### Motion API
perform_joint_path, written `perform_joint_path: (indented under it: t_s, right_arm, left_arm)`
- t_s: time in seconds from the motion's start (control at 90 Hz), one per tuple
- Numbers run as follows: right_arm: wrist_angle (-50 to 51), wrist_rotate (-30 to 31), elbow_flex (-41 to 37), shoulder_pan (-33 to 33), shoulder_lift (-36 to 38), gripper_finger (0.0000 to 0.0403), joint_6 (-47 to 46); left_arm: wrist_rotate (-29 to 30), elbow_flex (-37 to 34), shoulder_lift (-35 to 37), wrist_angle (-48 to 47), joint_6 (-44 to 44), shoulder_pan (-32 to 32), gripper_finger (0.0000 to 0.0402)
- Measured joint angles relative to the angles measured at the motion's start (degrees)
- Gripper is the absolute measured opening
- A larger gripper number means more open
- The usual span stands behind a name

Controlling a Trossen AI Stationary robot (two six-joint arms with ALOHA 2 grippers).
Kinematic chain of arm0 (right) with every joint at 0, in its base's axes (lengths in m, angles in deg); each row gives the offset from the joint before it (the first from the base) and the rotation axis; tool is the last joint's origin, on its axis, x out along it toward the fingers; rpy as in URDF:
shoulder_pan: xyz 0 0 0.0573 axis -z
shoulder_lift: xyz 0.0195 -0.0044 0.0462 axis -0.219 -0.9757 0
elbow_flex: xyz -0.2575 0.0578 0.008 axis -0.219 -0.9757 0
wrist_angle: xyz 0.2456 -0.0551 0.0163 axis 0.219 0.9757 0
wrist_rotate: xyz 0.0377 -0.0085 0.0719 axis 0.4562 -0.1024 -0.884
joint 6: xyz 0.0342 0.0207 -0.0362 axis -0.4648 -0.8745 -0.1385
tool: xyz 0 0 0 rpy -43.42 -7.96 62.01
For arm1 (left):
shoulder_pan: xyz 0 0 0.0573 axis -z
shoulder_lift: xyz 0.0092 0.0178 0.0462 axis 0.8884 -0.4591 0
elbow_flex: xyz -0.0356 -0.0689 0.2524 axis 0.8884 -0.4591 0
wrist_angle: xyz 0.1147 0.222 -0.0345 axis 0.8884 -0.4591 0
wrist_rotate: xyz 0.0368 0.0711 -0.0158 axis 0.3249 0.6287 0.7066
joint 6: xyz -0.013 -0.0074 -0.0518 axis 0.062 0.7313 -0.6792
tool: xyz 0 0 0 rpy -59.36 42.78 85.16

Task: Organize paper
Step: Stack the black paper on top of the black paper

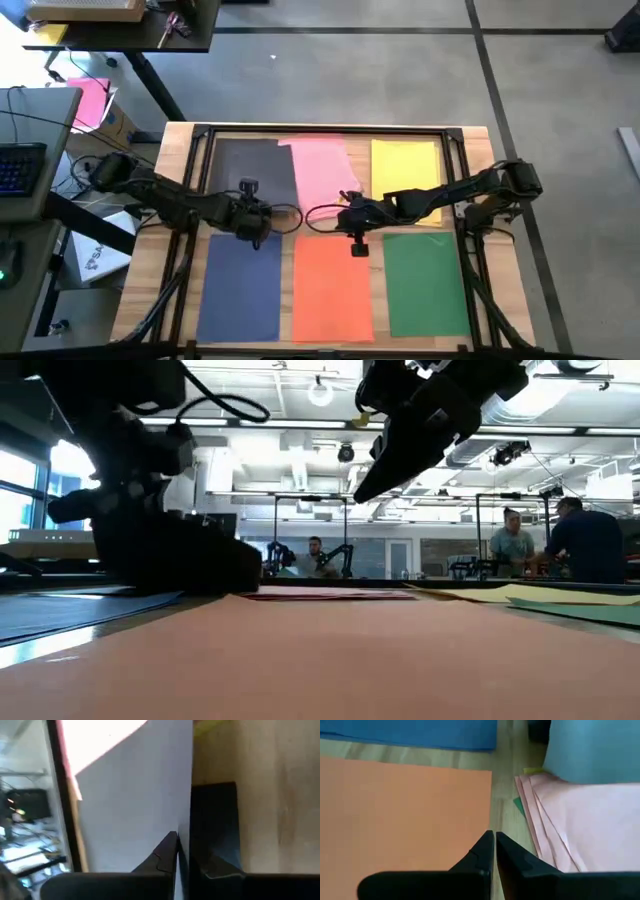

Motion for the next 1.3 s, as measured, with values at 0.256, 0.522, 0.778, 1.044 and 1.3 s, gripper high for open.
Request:
perform_joint_path:
  t_s: [0.256,0.522,0.778,1.044,1.3]
  right_arm:
    - [-0.97,0.00,0.00,0.00,0.00,0.0000,0.00]
    - [-1.03,0.00,0.00,0.00,-0.02,0.0000,0.00]
    - [-1.10,0.00,0.00,0.04,-0.02,0.0000,0.00]
    - [-1.10,0.00,0.00,0.01,-0.02,0.0000,-0.01]
    - [-1.08,-0.02,0.00,0.02,-0.04,0.0000,0.00]
  left_arm:
    - [-7.96,1.27,0.00,-4.42,4.75,-11.19,0.0000]
    - [-10.01,1.49,0.02,-12.54,17.53,-15.34,0.0000]
    - [-9.72,1.49,0.00,-20.37,22.00,-16.87,0.0000]
    - [-9.83,1.24,0.02,-17.35,24.56,-17.17,0.0000]
    - [-10.08,-4.00,0.02,-11.46,24.09,-17.11,0.0003]
